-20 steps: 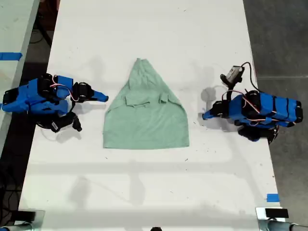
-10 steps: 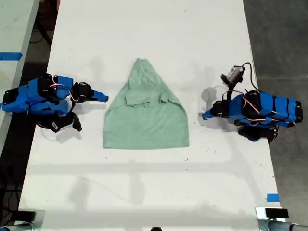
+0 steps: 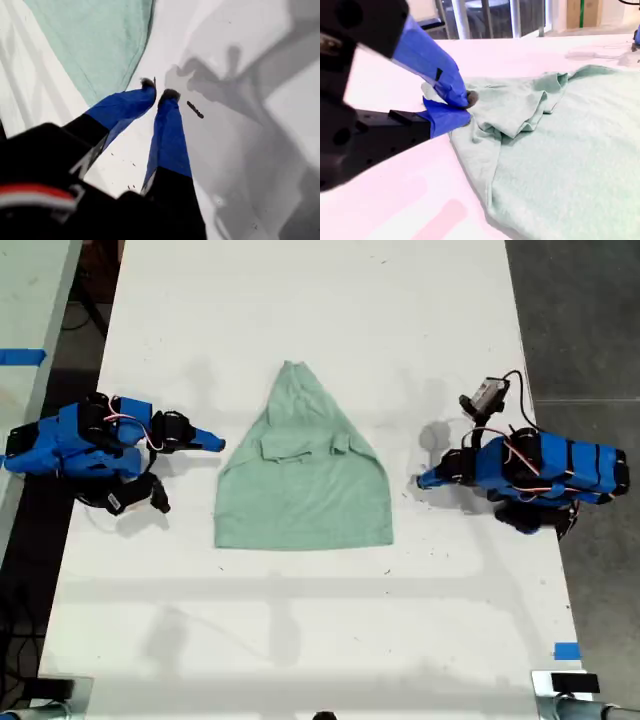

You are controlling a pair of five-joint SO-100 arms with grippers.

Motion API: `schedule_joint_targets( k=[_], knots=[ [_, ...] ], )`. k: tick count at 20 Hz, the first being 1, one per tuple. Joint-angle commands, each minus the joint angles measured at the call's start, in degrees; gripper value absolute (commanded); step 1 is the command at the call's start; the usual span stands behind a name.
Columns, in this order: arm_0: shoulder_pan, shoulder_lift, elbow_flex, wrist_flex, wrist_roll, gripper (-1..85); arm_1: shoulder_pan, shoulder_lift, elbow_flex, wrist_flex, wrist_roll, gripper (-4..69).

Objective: Fold t shirt

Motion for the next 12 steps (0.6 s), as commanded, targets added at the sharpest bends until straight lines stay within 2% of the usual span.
schedule_joint_targets(
  k=[1,6,12],
  knots=[
    [0.2,0.4,0.3,-0.5,-0.7,-0.2,-0.6,0.4,2.9,-1.6,0.8,-1.6],
    [0.3,0.4,0.3,-0.5,-0.7,-0.2,0.4,0.4,3.0,-0.3,2.8,-1.3],
    [0.4,0.4,0.3,-0.5,-0.7,-0.2,0.0,0.4,2.9,-0.7,1.1,-1.3]
  ],
)
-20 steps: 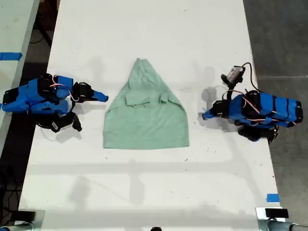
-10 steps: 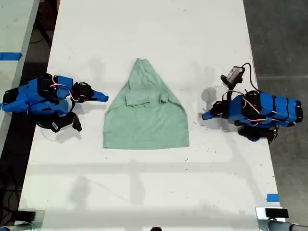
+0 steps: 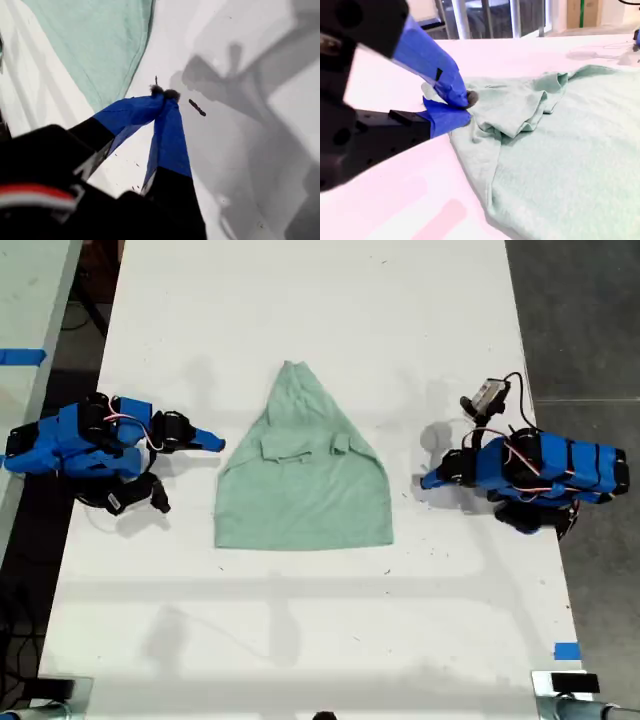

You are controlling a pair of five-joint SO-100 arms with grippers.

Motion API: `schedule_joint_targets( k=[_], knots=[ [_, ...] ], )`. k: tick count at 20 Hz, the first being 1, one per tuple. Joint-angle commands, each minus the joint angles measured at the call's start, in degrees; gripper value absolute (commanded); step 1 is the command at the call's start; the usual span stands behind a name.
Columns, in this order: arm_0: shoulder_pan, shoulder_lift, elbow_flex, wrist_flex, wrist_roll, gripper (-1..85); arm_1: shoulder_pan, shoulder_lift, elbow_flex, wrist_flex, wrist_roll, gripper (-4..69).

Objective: Fold t shirt

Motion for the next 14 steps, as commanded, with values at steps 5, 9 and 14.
schedule_joint_targets(
  k=[5,9,14],
  knots=[
    [0.4,0.4,0.3,-0.5,-0.8,-0.2,-0.7,0.4,2.9,-1.6,-2.9,-1.3],
    [0.6,0.4,0.3,-0.5,-0.9,-0.2,-0.5,0.4,2.9,-1.6,-2.7,-1.3],
    [0.5,0.4,0.3,-0.5,-1.0,-0.2,-0.5,0.4,2.9,-1.6,-2.7,-1.3]
  ],
)
